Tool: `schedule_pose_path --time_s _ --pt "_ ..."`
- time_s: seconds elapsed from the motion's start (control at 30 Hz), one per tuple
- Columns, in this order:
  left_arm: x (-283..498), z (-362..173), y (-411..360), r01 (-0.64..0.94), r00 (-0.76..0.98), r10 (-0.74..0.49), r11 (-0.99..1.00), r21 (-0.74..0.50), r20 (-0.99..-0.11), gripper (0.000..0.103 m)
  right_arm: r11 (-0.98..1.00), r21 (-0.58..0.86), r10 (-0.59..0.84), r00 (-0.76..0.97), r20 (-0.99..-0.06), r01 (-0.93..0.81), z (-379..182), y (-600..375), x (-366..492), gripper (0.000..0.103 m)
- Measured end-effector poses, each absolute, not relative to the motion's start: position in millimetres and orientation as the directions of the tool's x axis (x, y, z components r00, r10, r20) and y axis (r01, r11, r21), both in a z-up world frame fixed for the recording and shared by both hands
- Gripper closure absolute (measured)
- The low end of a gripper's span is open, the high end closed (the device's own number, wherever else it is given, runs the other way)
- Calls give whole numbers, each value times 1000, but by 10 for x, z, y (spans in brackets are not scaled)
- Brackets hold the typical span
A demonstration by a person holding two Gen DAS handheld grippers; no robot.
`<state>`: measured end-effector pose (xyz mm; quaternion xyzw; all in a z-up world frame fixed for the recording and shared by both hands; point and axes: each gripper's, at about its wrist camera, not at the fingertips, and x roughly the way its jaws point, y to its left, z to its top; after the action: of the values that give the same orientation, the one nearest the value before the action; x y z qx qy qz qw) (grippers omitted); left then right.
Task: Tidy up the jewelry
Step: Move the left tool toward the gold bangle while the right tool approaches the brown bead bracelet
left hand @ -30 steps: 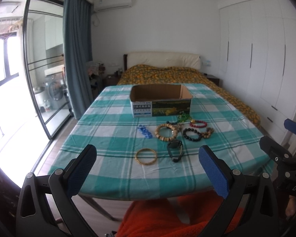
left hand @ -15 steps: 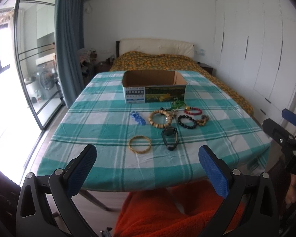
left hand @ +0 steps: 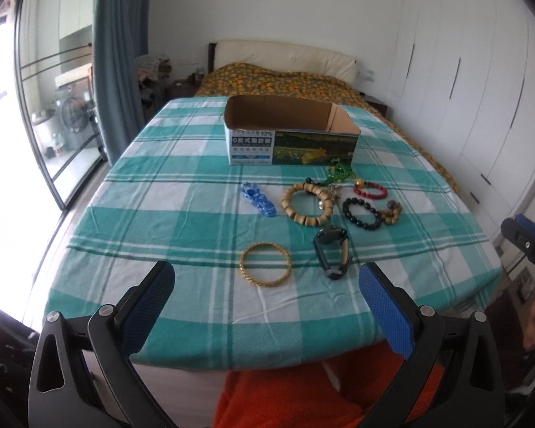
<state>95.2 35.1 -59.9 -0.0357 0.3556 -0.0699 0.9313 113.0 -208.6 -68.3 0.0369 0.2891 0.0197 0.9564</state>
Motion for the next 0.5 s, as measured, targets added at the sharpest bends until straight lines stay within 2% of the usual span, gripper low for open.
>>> schedule_pose_path --time_s 0.1,0.27,0.5 --pt "1157 -757 437 89 707 -179 982 -165 -684 0 996 69 -3 792 -611 56 -853 -2184 1309 0" --pt "1467 -1039 441 65 651 -153 987 -146 -744 0 992 74 -22 732 -681 98 -1120 -2299 1493 0" --pt "1799 -1312 489 7 599 -76 996 -90 -797 0 990 92 -8 709 -705 103 -1273 -2349 1718 0"
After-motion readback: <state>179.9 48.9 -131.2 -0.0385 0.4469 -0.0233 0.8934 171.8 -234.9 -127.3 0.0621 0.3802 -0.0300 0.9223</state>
